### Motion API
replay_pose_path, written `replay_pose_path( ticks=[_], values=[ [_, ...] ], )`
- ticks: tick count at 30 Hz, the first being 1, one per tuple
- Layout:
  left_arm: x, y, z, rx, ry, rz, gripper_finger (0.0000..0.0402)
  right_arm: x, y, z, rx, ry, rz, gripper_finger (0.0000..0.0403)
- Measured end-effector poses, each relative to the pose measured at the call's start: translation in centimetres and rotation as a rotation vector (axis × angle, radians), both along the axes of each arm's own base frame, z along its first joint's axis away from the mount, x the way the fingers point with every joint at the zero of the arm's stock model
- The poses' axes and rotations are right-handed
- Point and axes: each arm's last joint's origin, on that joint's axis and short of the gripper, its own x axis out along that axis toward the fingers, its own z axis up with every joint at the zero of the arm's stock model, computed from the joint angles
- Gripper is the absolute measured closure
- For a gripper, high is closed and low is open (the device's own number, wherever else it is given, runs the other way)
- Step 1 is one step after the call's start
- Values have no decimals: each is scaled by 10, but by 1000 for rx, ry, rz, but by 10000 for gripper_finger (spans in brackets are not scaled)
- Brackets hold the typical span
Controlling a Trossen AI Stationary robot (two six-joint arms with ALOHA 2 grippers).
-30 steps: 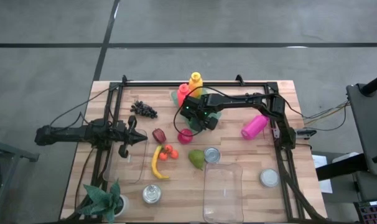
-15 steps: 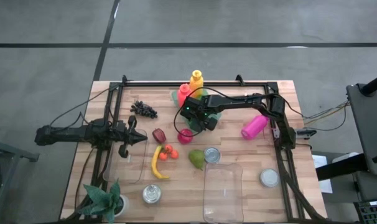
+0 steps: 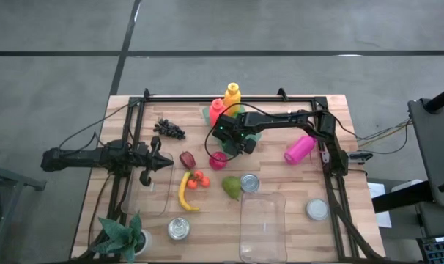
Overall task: Pick & Place Food Item
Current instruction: Put the green water bottle into the green bin
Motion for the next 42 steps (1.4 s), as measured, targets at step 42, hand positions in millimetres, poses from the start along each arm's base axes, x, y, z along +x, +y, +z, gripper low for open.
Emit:
replay_pose_path(
  ticks=[42],
  values=[
    [0, 0, 0, 0, 0, 0, 401, -10, -5, 45, 187, -151, -176, 197]
  ],
)
